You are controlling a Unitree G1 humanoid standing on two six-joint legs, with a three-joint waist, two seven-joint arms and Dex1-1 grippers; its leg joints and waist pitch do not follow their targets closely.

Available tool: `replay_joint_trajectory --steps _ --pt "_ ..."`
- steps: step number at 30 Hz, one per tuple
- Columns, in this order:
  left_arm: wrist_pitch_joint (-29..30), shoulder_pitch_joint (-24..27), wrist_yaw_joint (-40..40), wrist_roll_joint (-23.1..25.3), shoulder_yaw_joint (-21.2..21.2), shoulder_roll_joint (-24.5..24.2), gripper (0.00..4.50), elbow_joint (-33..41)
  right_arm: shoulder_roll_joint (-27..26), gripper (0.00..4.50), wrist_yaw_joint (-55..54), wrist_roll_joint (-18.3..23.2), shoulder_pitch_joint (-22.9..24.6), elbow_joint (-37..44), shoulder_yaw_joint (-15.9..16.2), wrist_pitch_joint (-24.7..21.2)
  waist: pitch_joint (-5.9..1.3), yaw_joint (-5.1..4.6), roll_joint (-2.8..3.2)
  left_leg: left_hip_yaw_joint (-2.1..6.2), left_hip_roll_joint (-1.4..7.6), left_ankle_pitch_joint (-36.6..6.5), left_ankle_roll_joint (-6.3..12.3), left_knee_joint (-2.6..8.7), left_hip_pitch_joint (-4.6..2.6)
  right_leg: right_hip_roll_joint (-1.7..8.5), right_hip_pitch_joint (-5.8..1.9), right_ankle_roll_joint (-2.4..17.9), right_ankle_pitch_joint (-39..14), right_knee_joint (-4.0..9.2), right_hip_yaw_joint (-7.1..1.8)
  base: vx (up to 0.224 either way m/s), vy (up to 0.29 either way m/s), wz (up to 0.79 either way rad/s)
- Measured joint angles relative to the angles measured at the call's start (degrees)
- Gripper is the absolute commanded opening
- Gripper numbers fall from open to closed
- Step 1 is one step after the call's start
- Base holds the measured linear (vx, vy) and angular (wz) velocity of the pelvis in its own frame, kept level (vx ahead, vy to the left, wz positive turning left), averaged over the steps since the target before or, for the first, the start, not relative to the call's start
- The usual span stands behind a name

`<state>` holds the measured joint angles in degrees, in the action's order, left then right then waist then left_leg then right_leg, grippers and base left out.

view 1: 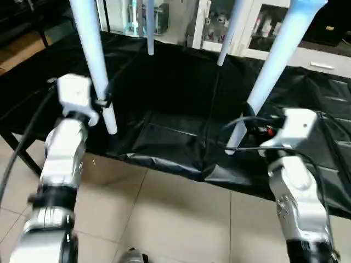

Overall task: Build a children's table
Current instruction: Flip table

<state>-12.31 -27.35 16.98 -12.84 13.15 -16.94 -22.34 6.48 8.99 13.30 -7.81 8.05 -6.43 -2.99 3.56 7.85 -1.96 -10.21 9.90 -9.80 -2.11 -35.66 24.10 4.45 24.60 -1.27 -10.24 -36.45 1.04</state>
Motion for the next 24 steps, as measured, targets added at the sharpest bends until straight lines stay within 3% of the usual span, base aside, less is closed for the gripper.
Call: replay_joint_trajectory --steps 5,7,13,17,21,24 --pt "0.1 8.4 5.2 -6.8 0.5 1.4 4.03 9.8 0.4 3.59 3.0 2.1 6.5 5.9 0.8 0.6 -0.08 -0.11 0.22 -0.01 0.0 0.0 0.0 0.14 -0.32 -0.01 -0.4 -0.1 0.0 0.35 0.0 0.0 0.0 0.0" --pt "1.4 13.9 7.4 -10.0 0.5 1.4 4.03 14.9 1.0 3.59 4.9 3.3 10.1 9.8 2.4 0.5 -0.02 -0.64 0.31 -0.02 -0.02 0.0 -0.01 0.27 -0.82 -0.01 -0.78 -0.4 -0.2 0.47 -0.04 0.0 0.0 0.0" --pt "5.6 26.6 6.3 -12.2 1.4 1.9 4.03 26.9 1.6 3.59 7.7 4.8 17.6 15.2 4.7 -0.7 -0.22 -1.75 -0.01 -0.01 -0.06 0.0 -0.02 1.08 -1.15 -0.05 -0.96 -0.4 -0.3 1.17 0.02 0.0 0.0 0.0" --pt "10.9 30.3 3.9 -8.7 -3.7 2.5 4.03 30.5 1.5 3.59 4.9 1.6 18.3 14.6 5.8 -3.6 -0.5 -1.8 -0.46 0.0 -0.09 0.0 -0.02 1.21 -1.23 -0.09 -0.82 -0.5 -0.3 1.57 0.03 0.0 0.0 0.0" --pt "11.8 29.2 -1.2 -1.2 -7.0 5.0 4.03 28.7 1.5 3.59 0.3 -1.8 15.2 10.7 5.9 -9.0 -0.44 -2.69 -0.38 0.2 -0.13 0.0 -0.02 1.24 -1.23 -0.12 -1.07 -0.5 -0.3 2.4 0.21 0.0 0.0 0.0" --pt "11.9 27.1 -3.6 2.0 -7.5 5.0 4.03 28.0 1.2 3.59 -1.2 -2.8 14.5 9.7 5.8 -10.3 -0.41 -3.17 -0.3 0.51 -0.12 0.0 -0.02 1.24 -1.24 -0.05 -1.56 -0.5 -0.3 3.11 0.69 0.0 0.0 0.0"
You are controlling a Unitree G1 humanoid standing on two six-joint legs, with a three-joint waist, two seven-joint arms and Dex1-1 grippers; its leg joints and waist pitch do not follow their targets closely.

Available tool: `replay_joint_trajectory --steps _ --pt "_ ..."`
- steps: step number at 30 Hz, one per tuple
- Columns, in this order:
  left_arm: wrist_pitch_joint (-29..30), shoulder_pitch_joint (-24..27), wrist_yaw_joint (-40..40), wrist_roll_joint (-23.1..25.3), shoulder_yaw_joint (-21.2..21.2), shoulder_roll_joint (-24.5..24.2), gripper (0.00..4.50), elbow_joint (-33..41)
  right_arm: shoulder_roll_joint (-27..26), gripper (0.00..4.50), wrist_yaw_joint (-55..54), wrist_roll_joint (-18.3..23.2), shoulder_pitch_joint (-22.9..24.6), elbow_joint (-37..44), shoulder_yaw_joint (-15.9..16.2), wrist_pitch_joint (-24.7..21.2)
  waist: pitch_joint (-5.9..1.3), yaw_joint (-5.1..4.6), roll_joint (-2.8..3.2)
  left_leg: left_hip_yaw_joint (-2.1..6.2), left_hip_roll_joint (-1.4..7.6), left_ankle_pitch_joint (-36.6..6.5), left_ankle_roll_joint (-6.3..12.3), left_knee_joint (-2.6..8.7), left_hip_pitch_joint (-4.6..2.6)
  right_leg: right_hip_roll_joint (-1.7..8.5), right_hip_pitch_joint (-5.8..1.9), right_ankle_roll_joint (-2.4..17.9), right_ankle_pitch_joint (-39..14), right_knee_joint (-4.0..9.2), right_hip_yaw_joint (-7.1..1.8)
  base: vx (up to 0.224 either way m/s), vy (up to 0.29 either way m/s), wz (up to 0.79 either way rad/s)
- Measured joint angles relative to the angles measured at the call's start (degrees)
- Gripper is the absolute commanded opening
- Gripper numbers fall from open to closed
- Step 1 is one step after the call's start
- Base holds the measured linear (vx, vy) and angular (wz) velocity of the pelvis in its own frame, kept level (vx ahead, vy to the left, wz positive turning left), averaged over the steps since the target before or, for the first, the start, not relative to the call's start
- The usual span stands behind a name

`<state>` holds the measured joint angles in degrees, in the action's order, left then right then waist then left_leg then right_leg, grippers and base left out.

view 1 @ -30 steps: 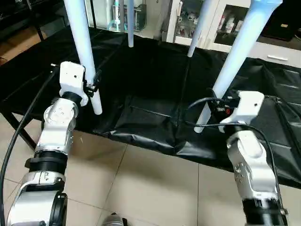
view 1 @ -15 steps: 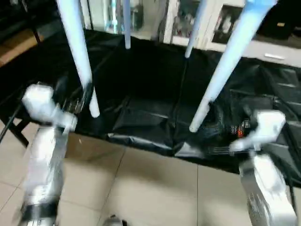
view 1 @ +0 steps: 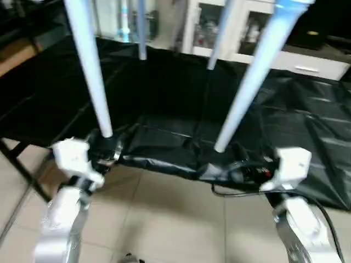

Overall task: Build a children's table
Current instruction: Flip table

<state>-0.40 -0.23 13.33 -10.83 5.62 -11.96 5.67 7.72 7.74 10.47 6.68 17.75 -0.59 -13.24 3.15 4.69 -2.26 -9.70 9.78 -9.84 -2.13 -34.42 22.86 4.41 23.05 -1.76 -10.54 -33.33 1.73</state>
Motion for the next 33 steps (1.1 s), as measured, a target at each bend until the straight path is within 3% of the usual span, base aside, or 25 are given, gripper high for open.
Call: replay_joint_trajectory --steps 6,7,8,9,10,11,12,13,14,15,16,18,24,33 --pt "2.2 -0.7 -1.8 0.4 0.2 -0.1 4.03 0.3 -0.4 3.59 -2.4 -2.9 -0.5 -0.6 0.0 0.2 0.15 -1.35 0.16 0.22 0.02 0.0 0.01 0.07 -0.7 0.39 -0.21 0.0 0.0 0.75 1.01 0.0 0.0 0.0" --pt "2.5 -1.2 -2.4 0.6 0.5 -0.1 4.03 0.3 -0.3 3.59 -2.5 -3.1 -0.7 -0.7 0.0 0.2 0.28 -1.51 0.38 0.33 0.08 0.0 0.01 0.13 -0.91 0.53 -0.42 0.0 0.0 1.04 1.53 -0.052 0.009 -0.08" --pt "2.5 -1.8 -2.9 0.9 0.9 -0.1 4.03 0.3 -0.3 3.59 -2.5 -3.3 -0.9 -0.7 0.0 0.1 0.53 -1.62 0.78 0.48 0.2 0.0 0.01 0.33 -0.96 0.77 -1.12 0.1 -0.1 1.32 2.38 -0.083 0.002 -0.05" --pt "2.5 -2.5 -3.3 1.1 1.4 -0.1 4.03 0.3 -0.4 3.59 -2.5 -3.3 -0.9 -0.7 0.0 0.0 0.8 -1.27 1.0 0.34 0.26 0.0 0.01 0.86 -0.77 0.84 -1.15 0.4 -1.1 -0.08 2.71 -0.083 0.002 -0.05" --pt "2.6 -3.2 -3.6 1.3 1.3 -0.1 4.03 0.3 -0.3 3.59 -2.5 -3.4 -0.6 -0.7 -0.1 -0.1 0.77 -0.84 0.49 -0.46 0.21 0.0 0.01 1.03 -0.84 0.99 -1.1 1.2 -3.4 -3.25 2.16 -0.07 -0.044 0.12" --pt "2.6 -3.8 -3.7 1.5 1.3 0.1 4.03 0.7 -0.2 3.59 -2.5 -3.4 -0.6 -0.9 -0.1 -0.4 0.36 0.52 -1.18 -2.17 0.1 0.0 0.01 0.9 -1.09 1.11 -1.13 0.6 -4.9 -5.84 0.18 -0.014 -0.138 0.21" --pt "2.5 -3.4 -4.2 1.6 1.4 0.5 4.03 1.0 0.0 3.59 -2.4 -3.4 -1.4 -1.1 0.0 -0.6 0.21 1.18 -2.42 -2.43 0.06 -0.4 -0.27 -0.39 -0.89 0.98 -0.36 -0.1 -4.5 -6.63 -1.07 -0.014 -0.138 0.21" --pt "2.5 -2.0 -4.3 1.7 1.4 1.0 4.03 0.9 0.2 3.59 -2.4 -3.4 -2.0 -1.2 0.1 -0.8 0.18 2.03 -1.85 -0.36 -0.04 -2.1 -0.36 -2.49 -0.59 0.77 -0.04 -0.1 -4.5 -6.67 -0.89 -0.009 -0.097 -0.04" --pt "2.7 -0.8 -4.4 1.8 1.3 1.1 4.03 0.8 0.1 3.59 -2.3 -3.3 -2.4 -1.2 0.2 -0.9 0.07 2.56 -1.19 1.88 -0.53 -2.4 -0.48 -3.23 -0.84 0.68 -0.29 -0.1 -4.5 -6.66 -0.47 0.0 0.0 0.0" --pt "3.0 -0.7 -4.7 2.1 1.1 1.1 4.03 0.6 -0.2 3.59 -2.2 -3.3 -2.1 -1.3 0.3 -1.2 -0.21 2.47 -0.45 2.58 -0.6 -2.0 -1.76 -2.93 -0.94 0.8 0.05 -0.1 -4.5 -6.32 0.5 0.0 0.0 0.0" --pt "3.0 -1.0 -4.8 2.2 1.2 1.0 4.03 0.7 -0.3 3.59 -2.2 -3.3 -1.9 -1.9 0.6 -1.5 -0.16 2.42 -0.55 2.23 -0.26 -1.7 -1.86 -2.29 -0.78 0.39 0.29 0.1 -4.2 -5.54 0.29 -0.014 0.0 0.23" --pt "3.3 -1.0 -5.0 2.4 1.2 0.8 4.03 0.7 -0.5 3.59 -2.0 -3.4 -2.0 -2.4 1.1 -1.8 -0.09 2.04 -0.33 2.09 0.09 -1.7 -1.86 -1.9 -0.78 -0.17 -0.42 0.5 -2.4 -3.69 0.16 -0.062 0.013 0.14" --pt "4.0 -1.1 -4.8 3.8 -0.2 0.7 4.03 0.8 -1.5 3.59 -2.3 -3.4 -2.1 -2.4 1.1 -1.7 -0.14 1.6 -0.28 1.98 0.06 -1.7 -1.85 -1.1 -0.99 -0.03 -1.11 0.4 -2.1 -2.42 0.41 0.0 0.0 0.0" --pt "4.0 -2.1 -4.7 4.3 -0.8 0.7 4.03 0.8 -1.9 3.59 -2.5 -3.4 -2.0 -2.4 1.0 -1.7 -0.23 1.49 0.2 1.53 0.16 -1.6 -1.97 -0.19 -1.03 -0.02 -0.9 0.3 -0.8 -1.84 0.41 0.0 0.0 0.0"
